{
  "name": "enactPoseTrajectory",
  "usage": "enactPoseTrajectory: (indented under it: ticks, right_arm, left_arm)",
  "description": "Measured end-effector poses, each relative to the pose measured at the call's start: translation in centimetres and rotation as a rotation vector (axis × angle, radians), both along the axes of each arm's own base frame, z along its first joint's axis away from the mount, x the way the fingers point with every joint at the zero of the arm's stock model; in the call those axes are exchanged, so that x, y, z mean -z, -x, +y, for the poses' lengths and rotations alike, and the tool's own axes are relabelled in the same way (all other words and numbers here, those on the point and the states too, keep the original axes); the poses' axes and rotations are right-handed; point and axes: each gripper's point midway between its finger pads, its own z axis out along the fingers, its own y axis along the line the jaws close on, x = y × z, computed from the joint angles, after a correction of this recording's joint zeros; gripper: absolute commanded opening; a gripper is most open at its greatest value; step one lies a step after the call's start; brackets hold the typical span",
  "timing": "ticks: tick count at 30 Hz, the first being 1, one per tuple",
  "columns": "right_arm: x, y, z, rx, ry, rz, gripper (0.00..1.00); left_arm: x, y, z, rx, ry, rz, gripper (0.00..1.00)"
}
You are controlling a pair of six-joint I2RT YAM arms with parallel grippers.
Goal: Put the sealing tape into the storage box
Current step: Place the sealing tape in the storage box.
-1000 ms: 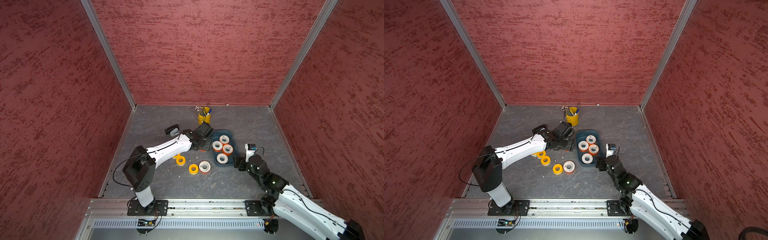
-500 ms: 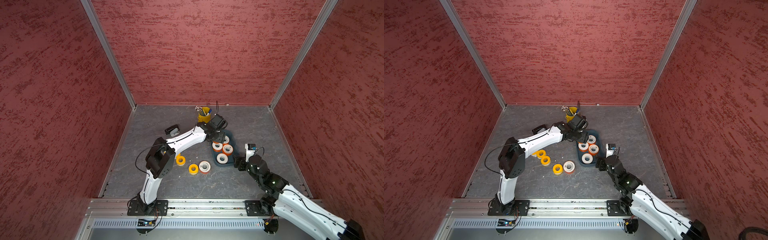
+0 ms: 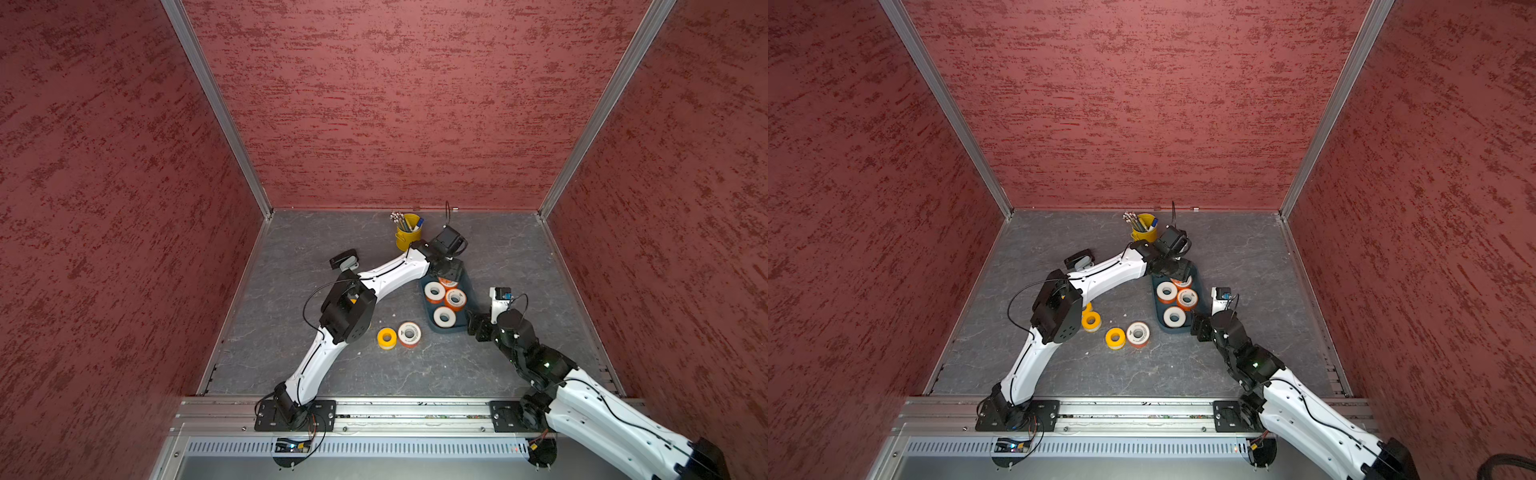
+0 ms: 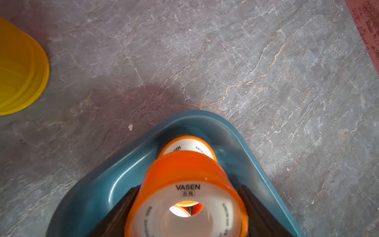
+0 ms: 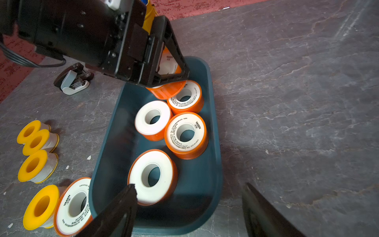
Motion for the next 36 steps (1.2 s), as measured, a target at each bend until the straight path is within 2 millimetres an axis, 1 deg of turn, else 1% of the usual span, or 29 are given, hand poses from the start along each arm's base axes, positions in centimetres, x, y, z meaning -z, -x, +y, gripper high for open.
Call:
enactPoseTrajectory:
  ticks: [3, 8, 12, 20, 23, 26, 32, 36]
  right_arm:
    - [0.2, 0.0, 0.0, 0.0, 0.003, 0.005, 0.82]
    - [0.4, 0.0, 0.0, 0.0, 0.009, 0.012, 0.82]
    - [0.4, -0.1, 0.0, 0.0, 0.009, 0.013, 0.82]
    - [0.5, -0.1, 0.0, 0.0, 0.012, 0.016, 0.82]
    - [0.5, -0.1, 0.1, 0.0, 0.012, 0.016, 0.82]
    - [0.5, -0.1, 0.1, 0.0, 0.012, 0.016, 0.82]
    - [0.5, -0.1, 0.1, 0.0, 0.013, 0.017, 0.82]
    - [0.6, -0.1, 0.1, 0.0, 0.014, 0.019, 0.82]
  left_arm:
    - [0.3, -0.4, -0.6, 0.003, 0.002, 0.003, 0.6]
    - [1.0, -0.3, -0.5, 0.004, -0.014, 0.02, 0.61]
    - [1.2, -0.4, -0.6, 0.005, -0.017, 0.023, 0.62]
    - [3.1, -0.2, -0.6, 0.009, -0.039, 0.053, 0.64]
    - [2.9, -0.4, -0.8, 0.01, -0.033, 0.051, 0.64]
    - [2.6, -0.5, -0.9, 0.01, -0.027, 0.046, 0.66]
    - [2.8, -0.6, -0.8, 0.007, -0.028, 0.048, 0.72]
    - [2.9, -0.6, -0.8, 0.011, -0.03, 0.05, 0.8]
